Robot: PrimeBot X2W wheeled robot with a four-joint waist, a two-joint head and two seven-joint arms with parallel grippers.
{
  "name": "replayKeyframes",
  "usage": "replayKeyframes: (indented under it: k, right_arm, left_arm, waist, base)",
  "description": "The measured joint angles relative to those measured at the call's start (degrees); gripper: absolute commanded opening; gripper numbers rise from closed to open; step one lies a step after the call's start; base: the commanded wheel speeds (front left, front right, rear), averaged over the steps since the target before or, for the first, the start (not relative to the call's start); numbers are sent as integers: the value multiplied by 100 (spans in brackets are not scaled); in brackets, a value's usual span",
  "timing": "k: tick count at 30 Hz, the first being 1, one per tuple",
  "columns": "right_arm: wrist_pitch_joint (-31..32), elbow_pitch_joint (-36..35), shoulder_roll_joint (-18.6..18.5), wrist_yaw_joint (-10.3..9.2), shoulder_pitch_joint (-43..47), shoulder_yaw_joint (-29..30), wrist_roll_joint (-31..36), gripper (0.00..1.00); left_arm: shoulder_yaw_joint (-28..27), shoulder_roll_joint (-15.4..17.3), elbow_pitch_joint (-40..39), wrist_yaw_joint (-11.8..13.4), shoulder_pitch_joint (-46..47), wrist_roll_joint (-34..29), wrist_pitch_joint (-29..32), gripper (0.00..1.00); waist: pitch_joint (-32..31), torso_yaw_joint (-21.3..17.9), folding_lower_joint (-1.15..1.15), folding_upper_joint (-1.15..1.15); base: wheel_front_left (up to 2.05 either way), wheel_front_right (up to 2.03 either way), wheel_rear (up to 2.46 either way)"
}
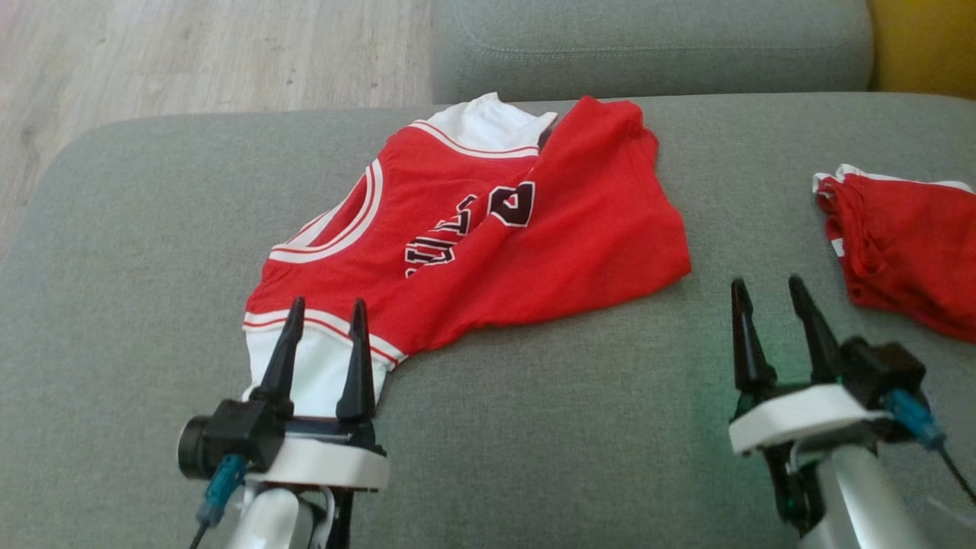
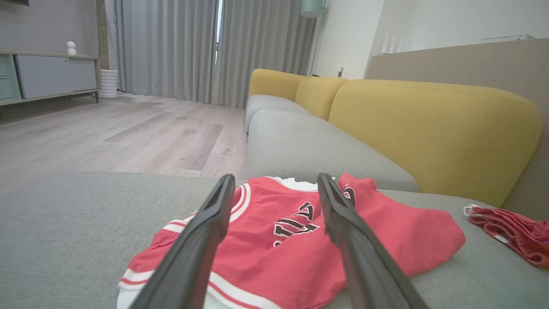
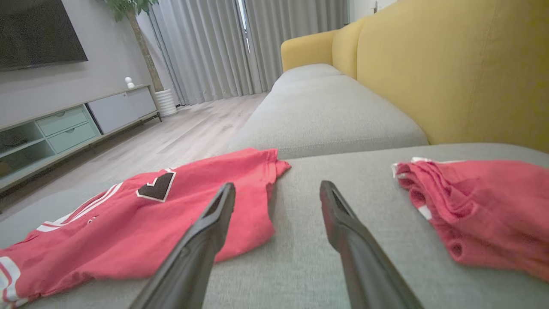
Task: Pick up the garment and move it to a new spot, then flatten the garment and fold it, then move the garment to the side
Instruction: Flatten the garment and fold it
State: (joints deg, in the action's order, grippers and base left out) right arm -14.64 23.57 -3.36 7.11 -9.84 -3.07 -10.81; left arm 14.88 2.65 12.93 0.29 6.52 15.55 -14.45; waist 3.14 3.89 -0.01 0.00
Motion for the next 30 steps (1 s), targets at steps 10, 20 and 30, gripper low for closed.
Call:
replayKeyframes:
  k: [10, 20, 30]
  right_arm:
    - [207, 214, 33, 0, -1, 48, -126, 100]
    - [761, 1638, 34, 0, -1129, 543, 224, 100]
    - [557, 2816, 32, 0, -1949, 502, 787, 0]
  left_arm:
    - [25, 2, 8, -85, 11, -51, 0, 100]
    - [201, 1, 21, -88, 181, -51, 0, 100]
    - [250, 0, 87, -87, 386, -51, 0, 100]
  waist:
    - [178, 123, 1, 0]
    - [554, 522, 2, 0]
    - [831, 840, 2, 0]
  base:
    - [0, 0, 0]
    - [0, 0, 0]
    - [0, 0, 0]
